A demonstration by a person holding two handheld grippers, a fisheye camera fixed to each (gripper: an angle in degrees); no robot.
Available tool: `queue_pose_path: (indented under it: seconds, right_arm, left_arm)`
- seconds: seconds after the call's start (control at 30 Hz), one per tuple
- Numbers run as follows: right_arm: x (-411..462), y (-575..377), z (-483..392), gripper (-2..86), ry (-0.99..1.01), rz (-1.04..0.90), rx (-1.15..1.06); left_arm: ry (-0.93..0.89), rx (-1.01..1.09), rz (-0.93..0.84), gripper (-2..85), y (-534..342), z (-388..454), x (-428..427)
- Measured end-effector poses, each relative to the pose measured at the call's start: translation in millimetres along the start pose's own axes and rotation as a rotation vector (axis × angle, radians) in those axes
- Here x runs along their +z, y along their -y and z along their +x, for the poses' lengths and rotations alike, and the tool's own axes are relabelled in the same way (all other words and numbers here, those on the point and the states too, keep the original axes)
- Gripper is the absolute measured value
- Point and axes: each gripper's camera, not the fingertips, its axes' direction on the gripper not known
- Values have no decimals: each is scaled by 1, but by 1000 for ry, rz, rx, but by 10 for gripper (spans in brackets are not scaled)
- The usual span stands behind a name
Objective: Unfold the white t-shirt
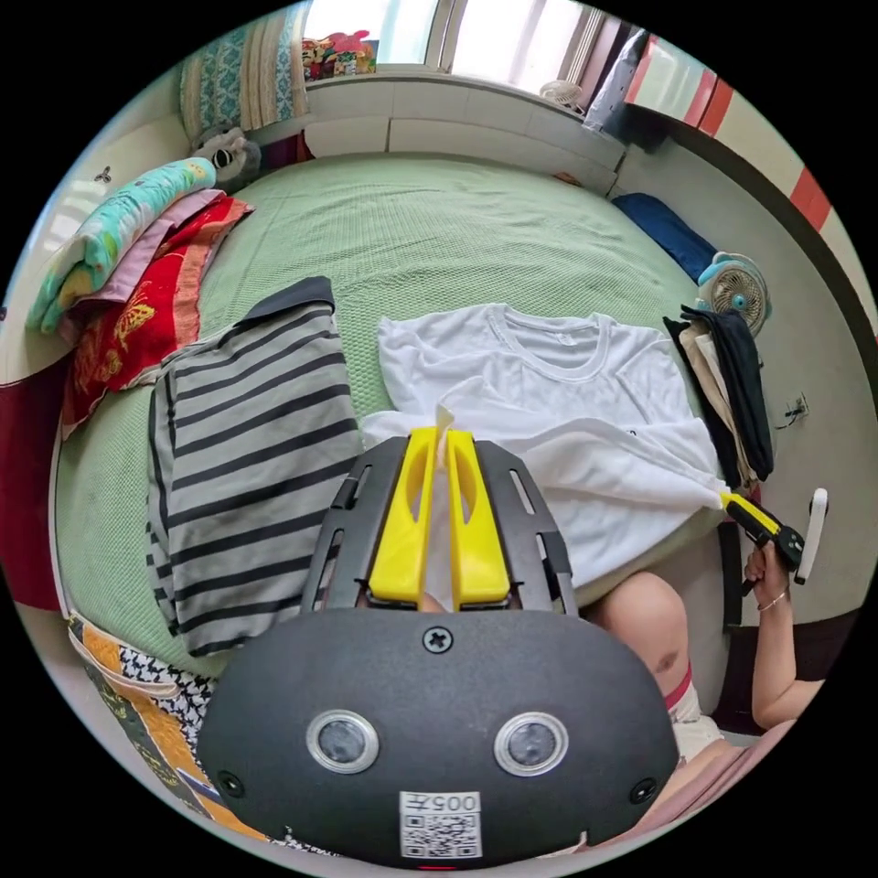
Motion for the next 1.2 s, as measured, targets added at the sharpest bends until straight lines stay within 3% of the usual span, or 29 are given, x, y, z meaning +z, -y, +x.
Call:
queue_pose_path:
  seconds: [0.2,0.8,1.07,1.2]
  right_arm:
    - [-48,-31,22,-13,100,77,22]
    - [-197,-114,51,-14,4,234,-167]
    - [-187,-167,41,-14,-34,109,-247]
    - [-148,-195,43,-13,18,-49,-203]
  left_arm:
    - [-49,14,70,24,-65,-5,-73]
    - [-132,66,166,19,-244,16,-208]
    - [-112,-22,29,20,-314,29,-191]
    - [-116,-85,-74,23,-345,24,-161]
